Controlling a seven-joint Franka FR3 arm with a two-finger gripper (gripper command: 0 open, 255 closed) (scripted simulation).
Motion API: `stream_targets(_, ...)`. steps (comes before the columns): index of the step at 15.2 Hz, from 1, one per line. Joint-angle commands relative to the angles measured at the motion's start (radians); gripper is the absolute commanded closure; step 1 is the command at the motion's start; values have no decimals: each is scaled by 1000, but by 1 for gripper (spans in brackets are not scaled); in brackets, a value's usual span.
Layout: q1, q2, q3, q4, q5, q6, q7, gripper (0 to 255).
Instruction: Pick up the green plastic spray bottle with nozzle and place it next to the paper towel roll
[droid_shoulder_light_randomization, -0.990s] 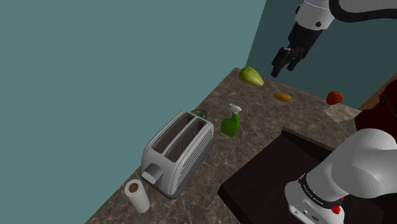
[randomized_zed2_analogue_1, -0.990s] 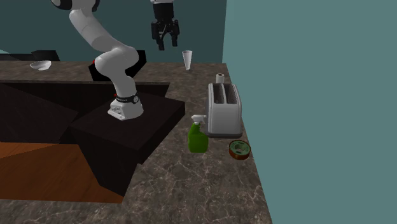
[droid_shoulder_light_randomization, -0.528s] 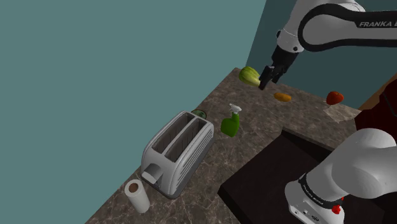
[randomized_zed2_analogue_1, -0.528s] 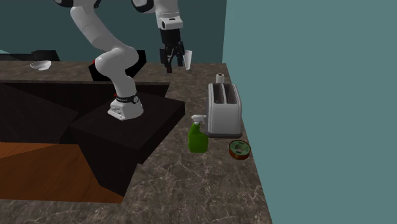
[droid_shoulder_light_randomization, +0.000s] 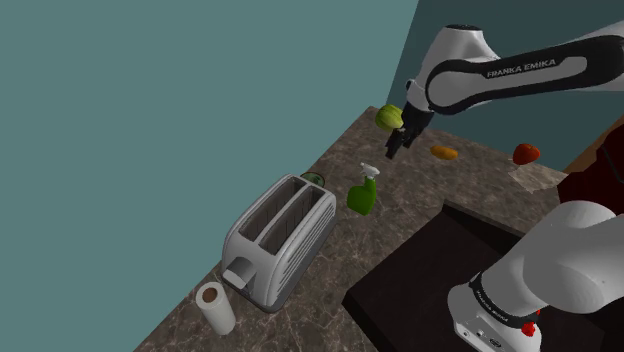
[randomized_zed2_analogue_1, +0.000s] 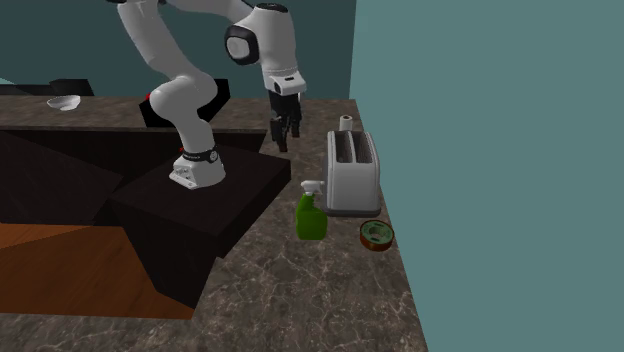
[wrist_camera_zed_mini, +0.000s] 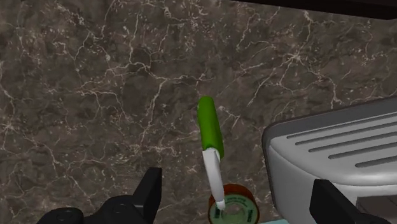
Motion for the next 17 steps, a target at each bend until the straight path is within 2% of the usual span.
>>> stream_targets(1,10,68,-23,-6,15,74,-44,0)
stream_targets(7,57,310,-77,27,122,268,-201,0)
stream_targets(17,71,431,-75,17,200,390,-262,0)
